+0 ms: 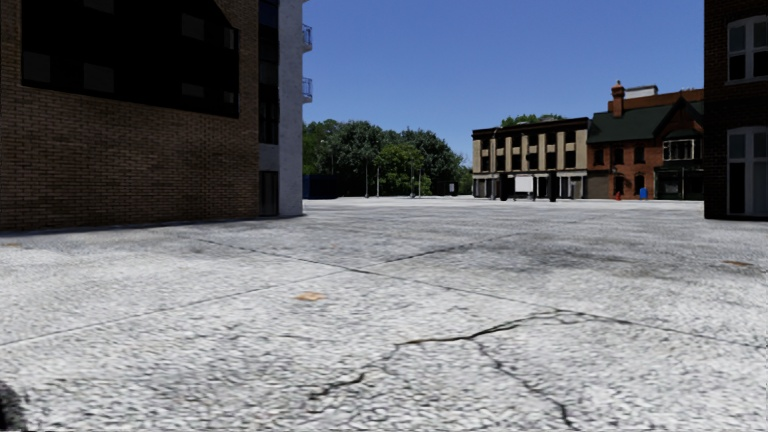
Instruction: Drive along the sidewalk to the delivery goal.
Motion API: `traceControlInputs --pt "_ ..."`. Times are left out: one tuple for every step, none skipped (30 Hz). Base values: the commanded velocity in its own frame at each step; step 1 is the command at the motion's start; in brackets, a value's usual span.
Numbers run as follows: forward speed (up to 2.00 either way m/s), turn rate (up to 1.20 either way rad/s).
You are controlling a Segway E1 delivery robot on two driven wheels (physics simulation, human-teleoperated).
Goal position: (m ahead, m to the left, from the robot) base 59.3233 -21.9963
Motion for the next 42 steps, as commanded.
traceControlInputs --pt "2.0 0.0" --pt "2.0 0.0" --pt "2.0 0.0" --pt "2.0 0.0" --pt "2.0 0.0" --pt "2.0 0.0" --pt "2.0 0.0" --pt "2.0 0.0" --pt "2.0 0.0" --pt "2.0 0.0" --pt "2.0 0.0" --pt "2.0 0.0" --pt "2.0 0.0" --pt "2.0 0.0" --pt "2.0 0.0" --pt "2.0 0.0" --pt "2.0 0.0" --pt "2.0 0.0" --pt "2.0 0.0" --pt "2.0 0.0" --pt "2.0 0.0" --pt "2.0 0.0" --pt "2.0 0.0" --pt "2.0 0.0" --pt "2.0 0.0" --pt "2.0 0.0" --pt "2.0 0.0" --pt "2.0 0.0" --pt "2.0 0.0" --pt "2.0 0.0" --pt "2.0 0.0" --pt "2.0 0.0" --pt "2.0 0.0" --pt "2.0 0.0" --pt "2.0 0.0" --pt "2.0 0.0" --pt "2.0 0.0" --pt "2.0 0.0" --pt "2.0 0.0" --pt "2.0 0.0" --pt "2.0 0.0" --pt "2.0 0.0"
